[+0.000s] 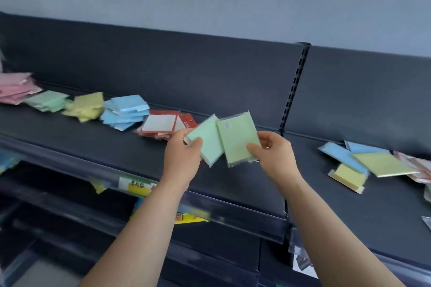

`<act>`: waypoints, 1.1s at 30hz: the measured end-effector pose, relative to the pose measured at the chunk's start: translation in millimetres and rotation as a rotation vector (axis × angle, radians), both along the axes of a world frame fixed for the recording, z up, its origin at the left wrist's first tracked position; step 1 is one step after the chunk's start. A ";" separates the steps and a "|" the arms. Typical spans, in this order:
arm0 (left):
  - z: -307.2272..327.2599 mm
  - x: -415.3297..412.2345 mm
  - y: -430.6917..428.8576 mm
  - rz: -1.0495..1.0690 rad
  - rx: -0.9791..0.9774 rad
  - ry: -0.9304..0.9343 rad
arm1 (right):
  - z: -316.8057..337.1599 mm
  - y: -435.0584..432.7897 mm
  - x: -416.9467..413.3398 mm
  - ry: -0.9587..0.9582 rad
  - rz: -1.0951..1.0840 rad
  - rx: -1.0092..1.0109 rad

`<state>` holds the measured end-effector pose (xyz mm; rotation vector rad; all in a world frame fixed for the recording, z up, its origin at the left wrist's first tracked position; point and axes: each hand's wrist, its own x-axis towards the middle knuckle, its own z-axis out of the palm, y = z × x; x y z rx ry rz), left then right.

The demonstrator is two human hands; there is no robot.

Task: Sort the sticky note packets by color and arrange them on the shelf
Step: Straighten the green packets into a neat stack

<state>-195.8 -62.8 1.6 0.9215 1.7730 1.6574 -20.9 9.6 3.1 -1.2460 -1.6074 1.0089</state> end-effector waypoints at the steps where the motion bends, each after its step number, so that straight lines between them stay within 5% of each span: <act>1: -0.1 -14.8 -4.1 0.010 0.009 -0.004 | 1.6 -2.7 -17.2 0.001 0.017 0.000; 16: 13.8 -283.8 -79.9 0.155 -0.030 0.076 | 12.4 -45.8 -311.1 0.030 0.215 -0.058; 33: 6.7 -454.7 -35.3 0.332 0.032 -0.014 | 18.9 8.2 -505.4 -0.009 0.379 -0.091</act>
